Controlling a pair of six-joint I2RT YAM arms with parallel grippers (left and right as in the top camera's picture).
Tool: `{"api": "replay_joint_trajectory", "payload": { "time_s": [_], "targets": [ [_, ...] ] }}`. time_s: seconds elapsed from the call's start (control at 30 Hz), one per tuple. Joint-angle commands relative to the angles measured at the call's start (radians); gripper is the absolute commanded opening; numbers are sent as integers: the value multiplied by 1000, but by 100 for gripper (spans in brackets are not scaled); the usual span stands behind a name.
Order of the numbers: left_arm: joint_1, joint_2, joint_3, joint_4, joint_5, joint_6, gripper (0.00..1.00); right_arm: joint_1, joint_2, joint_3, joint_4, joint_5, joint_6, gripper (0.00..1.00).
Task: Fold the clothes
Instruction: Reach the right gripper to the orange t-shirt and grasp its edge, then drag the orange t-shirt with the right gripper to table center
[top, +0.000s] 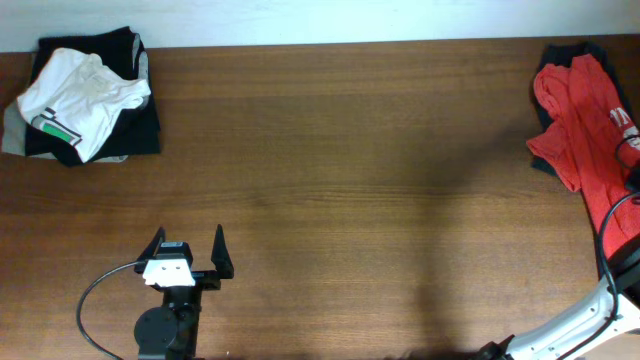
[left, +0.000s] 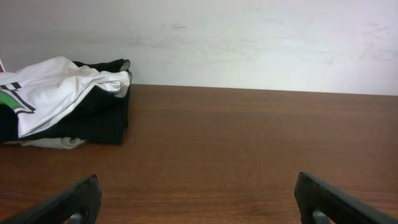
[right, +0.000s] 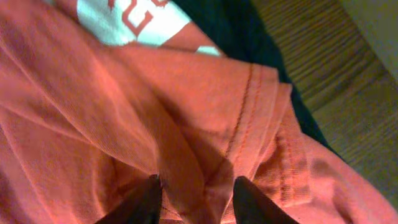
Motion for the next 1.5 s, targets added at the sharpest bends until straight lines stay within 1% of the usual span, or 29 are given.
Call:
{"api": "replay_joint_trajectory", "payload": {
  "time_s": [0.0, 0.03, 0.07, 0.1, 0.17, 0.23, 0.3, 0.4, 0.47, 0.57, 0.6, 0.63, 0.7, 0.77, 0.87, 0.93, 0.97, 1.0, 1.03, 1.07, 1.1, 1.13, 1.17, 1.23, 1.3, 1.33, 1.4, 1.43, 1.47],
  "targets": [
    [5, -4, -6, 0, -10, 16, 99, 2, 24, 19, 1, 13, 1, 20],
    [5, -4, -6, 0, -10, 16, 99, 2, 24, 19, 0, 13, 1, 12],
    [5, -4, -6, 1, -10, 16, 99, 2, 24, 19, 0, 13, 1, 7],
    [5, -4, -6, 1, -10, 16, 99, 2, 24, 19, 0, 13, 1, 4],
    [5, -4, -6, 1, -10, 16, 99, 6, 13, 19, -7, 13, 1, 4],
    [5, -4, -6, 1, -10, 16, 99, 24, -32, 22, -19, 14, 2, 4],
    [5, -4, -6, 1, -10, 16, 99, 56, -103, 24, -18, 10, 37, 4],
    [5, -4, -6, 0, -10, 16, 99, 167, -253, 24, -18, -139, 74, 4],
    [5, -4, -6, 1, -10, 16, 99, 254, -315, 24, -21, -179, 151, 4],
    [5, -4, -6, 1, -10, 16, 99, 451, -374, 24, -23, -311, 283, 4],
    [5, -4, -6, 1, -10, 16, 99, 533, -377, 24, -22, -372, 330, 4],
    [5, -4, -6, 1, -10, 16, 99, 653, -372, 24, -23, -422, 388, 4],
    [5, -4, -6, 0, -10, 16, 99, 849, -362, 24, -38, -431, 438, 4],
    [5, -4, -6, 1, -10, 16, 99, 1093, -351, 24, -32, -431, 497, 4],
    [5, -4, -6, 0, -10, 16, 99, 1340, -342, 24, 12, -423, 562, 4],
    [5, -4, -6, 1, -10, 16, 99, 1472, -340, 24, 48, -384, 598, 4],
    [5, -4, -6, 1, -10, 16, 99, 1526, -340, 24, 55, -336, 598, 10],
    [5, -4, -6, 0, -10, 16, 99, 1563, -340, 24, 58, -310, 597, 23],
    [5, -4, -6, 1, -10, 16, 99, 1578, -340, 24, 56, -312, 597, 24],
    [5, -4, -6, 1, -10, 16, 99, 1581, -344, 26, 44, -319, 597, 36],
    [5, -4, -6, 0, -10, 16, 99, 1568, -356, 34, 11, -317, 596, 62],
    [5, -4, -6, 1, -10, 16, 99, 1545, -370, 44, -22, -317, 596, 93],
    [5, -4, -6, 1, -10, 16, 99, 1513, -388, 62, -70, -317, 597, 99],
    [5, -4, -6, 1, -10, 16, 99, 1401, -439, 122, -240, -293, 597, 99],
    [5, -4, -6, 1, -10, 16, 99, 1267, -498, 185, -458, -232, 591, 99],
    [5, -4, -6, 1, -10, 16, 99, 1204, -528, 201, -534, -232, 589, 99],
    [5, -4, -6, 1, -10, 16, 99, 1061, -595, 204, -718, -292, 581, 99],
    [5, -4, -6, 2, -10, 16, 99, 1023, -604, 204, -774, -292, 578, 99],
    [5, -4, -6, 4, -14, 16, 99, 977, -606, 204, -840, -291, 540, 99]
  ]
}}
